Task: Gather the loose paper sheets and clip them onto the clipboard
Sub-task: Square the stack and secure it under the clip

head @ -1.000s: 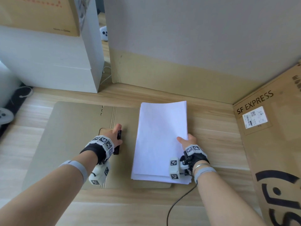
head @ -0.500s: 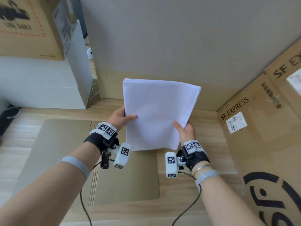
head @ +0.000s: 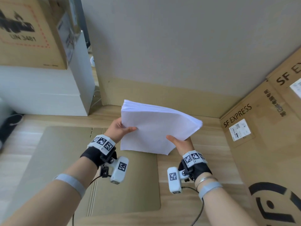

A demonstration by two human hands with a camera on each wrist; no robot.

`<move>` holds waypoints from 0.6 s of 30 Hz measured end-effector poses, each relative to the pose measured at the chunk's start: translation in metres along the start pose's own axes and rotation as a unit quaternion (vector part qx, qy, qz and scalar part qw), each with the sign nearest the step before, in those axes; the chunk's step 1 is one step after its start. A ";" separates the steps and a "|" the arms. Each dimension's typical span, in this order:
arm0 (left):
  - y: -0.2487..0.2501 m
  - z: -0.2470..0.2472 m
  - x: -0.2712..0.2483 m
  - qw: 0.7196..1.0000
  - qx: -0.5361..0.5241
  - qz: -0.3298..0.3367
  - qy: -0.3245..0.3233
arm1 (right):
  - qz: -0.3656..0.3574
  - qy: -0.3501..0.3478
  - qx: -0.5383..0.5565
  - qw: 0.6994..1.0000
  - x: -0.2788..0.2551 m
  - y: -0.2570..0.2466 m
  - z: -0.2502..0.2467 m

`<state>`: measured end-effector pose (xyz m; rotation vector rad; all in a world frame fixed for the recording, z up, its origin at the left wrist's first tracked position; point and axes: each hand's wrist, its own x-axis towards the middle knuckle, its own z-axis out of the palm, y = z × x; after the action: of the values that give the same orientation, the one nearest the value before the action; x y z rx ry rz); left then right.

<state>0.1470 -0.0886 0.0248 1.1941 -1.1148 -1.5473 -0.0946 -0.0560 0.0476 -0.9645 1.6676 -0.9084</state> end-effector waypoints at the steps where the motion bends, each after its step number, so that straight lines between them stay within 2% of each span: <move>1: -0.003 -0.003 -0.001 1.000 -0.002 -0.007 0.004 | -0.003 -0.006 -0.001 1.000 0.000 0.001 0.002; 3: -0.006 -0.007 -0.007 0.999 -0.015 -0.047 -0.005 | 0.010 -0.027 -0.014 0.999 0.001 0.006 0.007; 5: -0.016 -0.010 -0.006 0.995 0.018 -0.101 -0.003 | 0.028 -0.039 -0.024 0.999 0.002 0.014 0.013; 7: -0.019 -0.005 -0.005 0.992 0.063 -0.110 0.015 | 0.035 -0.026 -0.032 0.999 0.007 0.020 0.019; 9: -0.017 0.002 -0.002 0.988 0.093 -0.107 0.061 | 0.041 0.007 -0.032 0.999 0.011 0.022 0.021; 12: -0.008 0.002 0.005 0.978 0.123 -0.134 0.104 | 0.017 0.032 -0.055 0.998 0.018 0.013 0.025; 15: -0.006 -0.012 0.008 0.962 0.183 -0.187 0.077 | 0.008 0.026 -0.091 0.996 0.024 0.012 0.032; 18: -0.016 -0.027 -0.002 0.945 0.240 -0.220 0.043 | 0.080 -0.017 -0.146 0.986 0.022 0.025 0.042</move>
<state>0.1722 -0.0869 0.0060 1.9279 -1.2679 -1.5671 -0.0638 -0.0707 0.0070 -1.0158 1.8525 -0.5486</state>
